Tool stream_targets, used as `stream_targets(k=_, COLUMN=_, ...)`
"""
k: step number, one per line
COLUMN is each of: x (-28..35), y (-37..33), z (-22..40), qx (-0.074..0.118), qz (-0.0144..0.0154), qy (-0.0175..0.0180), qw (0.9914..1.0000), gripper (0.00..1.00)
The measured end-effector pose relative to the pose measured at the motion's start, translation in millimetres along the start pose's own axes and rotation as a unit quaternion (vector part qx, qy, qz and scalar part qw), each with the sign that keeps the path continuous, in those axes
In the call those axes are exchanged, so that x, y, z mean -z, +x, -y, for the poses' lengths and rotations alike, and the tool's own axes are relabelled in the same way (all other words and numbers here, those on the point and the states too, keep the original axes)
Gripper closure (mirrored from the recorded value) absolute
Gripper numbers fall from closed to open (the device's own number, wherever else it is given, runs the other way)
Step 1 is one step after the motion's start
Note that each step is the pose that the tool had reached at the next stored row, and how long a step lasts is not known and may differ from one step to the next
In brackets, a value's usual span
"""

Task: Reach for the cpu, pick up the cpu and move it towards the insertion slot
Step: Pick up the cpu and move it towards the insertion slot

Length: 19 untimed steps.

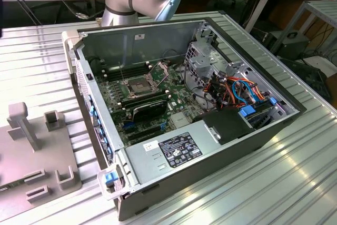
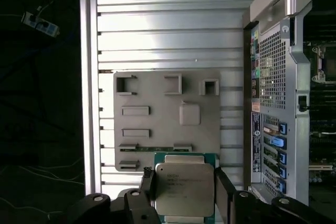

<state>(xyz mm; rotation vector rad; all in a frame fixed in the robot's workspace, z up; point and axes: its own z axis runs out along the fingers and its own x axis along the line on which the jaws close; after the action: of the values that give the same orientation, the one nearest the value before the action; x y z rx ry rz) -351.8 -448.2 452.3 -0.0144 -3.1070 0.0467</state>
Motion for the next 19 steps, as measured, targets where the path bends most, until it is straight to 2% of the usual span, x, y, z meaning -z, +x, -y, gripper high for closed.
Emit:
stream_targets(k=1, x=-2.4, y=-8.5, z=-0.5, qx=0.0, qz=0.0001, qy=0.0004, qw=1.0, gripper=0.45)
stream_targets(k=6, x=-11.1, y=-19.2, z=-0.9, qx=0.0, qz=0.0002, qy=0.0005, qw=1.0, gripper=0.45)
stream_targets(k=9, x=-15.4, y=-34.7, z=-1.3, qx=0.0, qz=0.0003, qy=0.0005, qw=1.0, gripper=0.45)
stream_targets(k=10, x=-15.9, y=-44.3, z=-1.5, qx=0.0, qz=0.0003, qy=0.0004, qw=1.0, gripper=0.45)
stream_targets(k=12, x=-16.4, y=-53.3, z=-1.6, qx=0.0, qz=0.0002, qy=0.0005, qw=1.0, gripper=0.45)
stream_targets(k=14, x=-17.8, y=-68.2, z=-1.8, qx=0.0, qz=0.0003, qy=0.0007, qw=1.0, gripper=0.45)
stream_targets(k=19, x=-20.4, y=-91.8, z=-2.1, qx=0.0, qz=0.0003, qy=0.0007, qw=1.0, gripper=0.45)
